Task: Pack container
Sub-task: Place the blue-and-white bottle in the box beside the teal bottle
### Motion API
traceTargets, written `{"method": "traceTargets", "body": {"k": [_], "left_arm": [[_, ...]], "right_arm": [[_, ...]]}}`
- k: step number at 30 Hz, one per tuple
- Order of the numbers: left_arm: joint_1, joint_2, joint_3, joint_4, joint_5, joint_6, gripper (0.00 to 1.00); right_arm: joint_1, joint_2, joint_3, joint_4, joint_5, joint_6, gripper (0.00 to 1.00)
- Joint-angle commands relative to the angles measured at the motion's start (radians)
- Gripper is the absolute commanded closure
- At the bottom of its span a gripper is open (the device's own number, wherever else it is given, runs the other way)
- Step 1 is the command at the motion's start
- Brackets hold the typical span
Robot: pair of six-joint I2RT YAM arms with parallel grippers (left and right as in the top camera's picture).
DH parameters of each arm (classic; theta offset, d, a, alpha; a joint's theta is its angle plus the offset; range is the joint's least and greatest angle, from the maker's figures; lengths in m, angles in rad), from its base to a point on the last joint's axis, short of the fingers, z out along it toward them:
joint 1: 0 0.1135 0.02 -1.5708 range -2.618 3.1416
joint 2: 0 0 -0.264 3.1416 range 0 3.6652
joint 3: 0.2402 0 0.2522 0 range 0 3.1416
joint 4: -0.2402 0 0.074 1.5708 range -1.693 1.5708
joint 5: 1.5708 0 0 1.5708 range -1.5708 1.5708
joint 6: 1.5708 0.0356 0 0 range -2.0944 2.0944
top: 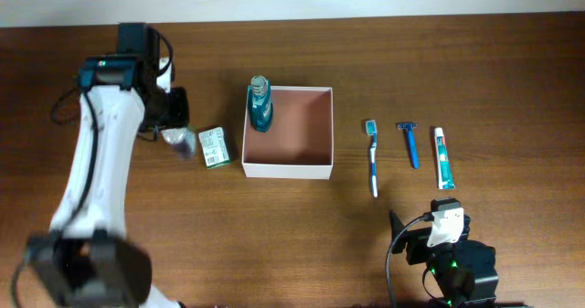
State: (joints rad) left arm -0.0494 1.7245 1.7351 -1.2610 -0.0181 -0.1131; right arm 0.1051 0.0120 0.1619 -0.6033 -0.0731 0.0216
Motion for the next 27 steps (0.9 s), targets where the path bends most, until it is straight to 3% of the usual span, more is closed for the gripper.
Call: {"method": "traceTargets", "body": {"k": [1,6,11,24,27], "left_arm": [[-0.110,-0.153,0.056,-0.009,0.016,0.016,1.00],[-0.314,-0.208,0.056,0.003,0.012,0.000,0.99],[-0.451,-0.145,0.042,0.097,-0.031,-0.033,0.99],[-0.478,0.242,0.042,0.391,-0.048,-0.029,0.98],[-0.478,0.283,0.042,0.402,-0.100,-0.029,0.89]], "right_arm": [[-0.008,-0.008,-0.006,0.002,-0.006,-0.003,0.01],[-0.008,-0.008,-0.006,0.002,-0.006,-0.003,0.01],[-0.008,-0.008,-0.006,0.002,-0.006,-0.003,0.01],[-0.008,-0.008,-0.006,0.002,-0.006,-0.003,0.01],[-0.008,-0.009,-0.006,0.002,-0.006,-0.003,0.01]]}}
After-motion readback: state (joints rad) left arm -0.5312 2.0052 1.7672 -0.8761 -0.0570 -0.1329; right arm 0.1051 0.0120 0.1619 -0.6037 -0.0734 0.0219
